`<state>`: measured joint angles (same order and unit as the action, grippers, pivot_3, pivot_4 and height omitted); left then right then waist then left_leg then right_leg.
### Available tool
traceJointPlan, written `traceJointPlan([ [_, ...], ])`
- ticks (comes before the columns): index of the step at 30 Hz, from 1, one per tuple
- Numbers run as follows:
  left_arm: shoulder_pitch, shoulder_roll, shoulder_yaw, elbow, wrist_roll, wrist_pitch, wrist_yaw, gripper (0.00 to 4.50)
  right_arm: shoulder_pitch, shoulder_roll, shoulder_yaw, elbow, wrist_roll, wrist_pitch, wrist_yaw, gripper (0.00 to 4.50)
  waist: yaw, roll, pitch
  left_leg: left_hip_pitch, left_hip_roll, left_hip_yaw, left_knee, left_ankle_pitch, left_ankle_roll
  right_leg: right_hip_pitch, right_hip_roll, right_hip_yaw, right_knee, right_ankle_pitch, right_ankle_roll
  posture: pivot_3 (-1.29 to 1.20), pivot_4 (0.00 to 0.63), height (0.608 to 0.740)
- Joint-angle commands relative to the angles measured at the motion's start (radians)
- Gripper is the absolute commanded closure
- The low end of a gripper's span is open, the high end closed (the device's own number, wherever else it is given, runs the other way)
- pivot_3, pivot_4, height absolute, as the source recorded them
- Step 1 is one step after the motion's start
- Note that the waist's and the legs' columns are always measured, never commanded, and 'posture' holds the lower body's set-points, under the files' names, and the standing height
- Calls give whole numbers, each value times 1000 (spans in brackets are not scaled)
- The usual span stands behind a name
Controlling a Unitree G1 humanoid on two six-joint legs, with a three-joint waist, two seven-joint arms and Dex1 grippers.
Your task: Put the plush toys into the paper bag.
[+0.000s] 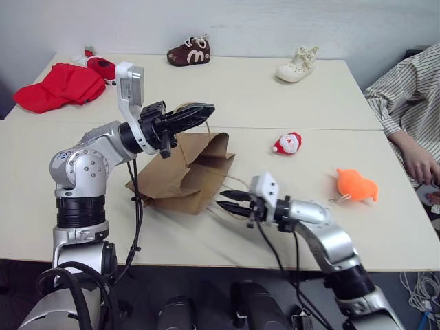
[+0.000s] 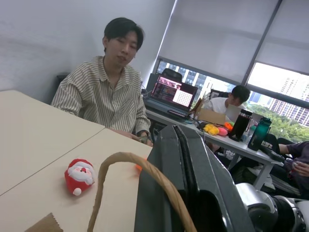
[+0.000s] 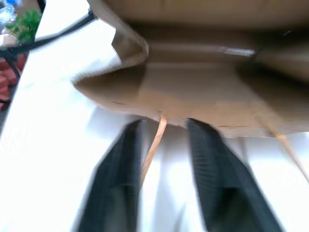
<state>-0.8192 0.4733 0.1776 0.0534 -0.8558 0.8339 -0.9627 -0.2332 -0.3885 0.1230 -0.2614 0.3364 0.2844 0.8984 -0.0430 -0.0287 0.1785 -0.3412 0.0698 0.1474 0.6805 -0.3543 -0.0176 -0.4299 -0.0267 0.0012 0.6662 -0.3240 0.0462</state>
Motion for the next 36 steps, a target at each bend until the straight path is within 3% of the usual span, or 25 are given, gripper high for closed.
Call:
traceJointPlan([
  [1, -11, -5, -16, -6, 5, -27, -33, 4500, 139, -60, -248, -188, 141, -17, -33, 1831, 12, 0, 0, 0, 0, 0, 0, 0, 0, 0, 0, 0, 0, 0, 0, 0, 150, 740],
  [6, -5, -16, -41, 13, 23, -49, -64, 4500, 442, -103, -551, -244, 122, -139, -72, 115, 18, 0, 0, 0, -1, 0, -1, 0, 0, 2, 1, 0, -3, 1, 1, 0, 150, 740],
  [12, -7, -33, -42, 31, 32, -70, -71, 4500, 768, 32, -825, -137, 63, -371, -158, 46, 14, 1, 0, 2, -1, 0, -2, 0, 0, 3, 1, 2, -3, 1, 2, 0, 150, 740],
  [16, -2, -35, -45, 32, 44, -83, -73, 4500, 851, 50, -838, -75, -8, -443, -191, 46, 9, 1, 1, 5, -1, 3, -5, 0, 0, 3, 1, 4, -3, 1, 2, 0, 150, 740],
  [22, 4, -29, -39, 11, 37, -74, -60, 4500, 649, -201, -767, -43, -26, -213, -218, 46, -12, 4, 2, 6, -3, 5, -4, 1, 1, 4, 0, 7, -3, 3, 5, 0, 150, 740],
  [27, 15, -24, -36, -13, 28, -58, -43, 4500, 404, -414, -621, 181, -107, -122, -172, 46, 5, 5, 3, 5, -3, 2, -7, 2, 1, 3, 2, 6, -4, 2, 3, 0, 150, 740],
  [30, 19, -20, -34, -26, 20, -45, -37, 4500, 271, -481, -529, 335, -150, -93, -148, 46, 14, 5, 3, 4, -3, 3, -7, 2, 1, 2, 1, 6, -5, 1, 3, 0, 150, 740],
  [33, 29, -5, -32, -52, 18, -28, -28, 4500, 105, -520, -406, 523, -228, -101, -128, 647, 13, 5, 3, 4, -3, 3, -6, 2, 2, 2, 1, 6, -5, 2, 4, 0, 150, 740],
  [36, 31, 8, -18, -72, 5, -7, -17, 4500, 19, -520, -356, 610, -233, -173, -84, 1670, 12, 6, 4, 4, -3, 4, -5, 3, 2, 2, 0, 6, -4, 2, 5, 0, 150, 740],
])
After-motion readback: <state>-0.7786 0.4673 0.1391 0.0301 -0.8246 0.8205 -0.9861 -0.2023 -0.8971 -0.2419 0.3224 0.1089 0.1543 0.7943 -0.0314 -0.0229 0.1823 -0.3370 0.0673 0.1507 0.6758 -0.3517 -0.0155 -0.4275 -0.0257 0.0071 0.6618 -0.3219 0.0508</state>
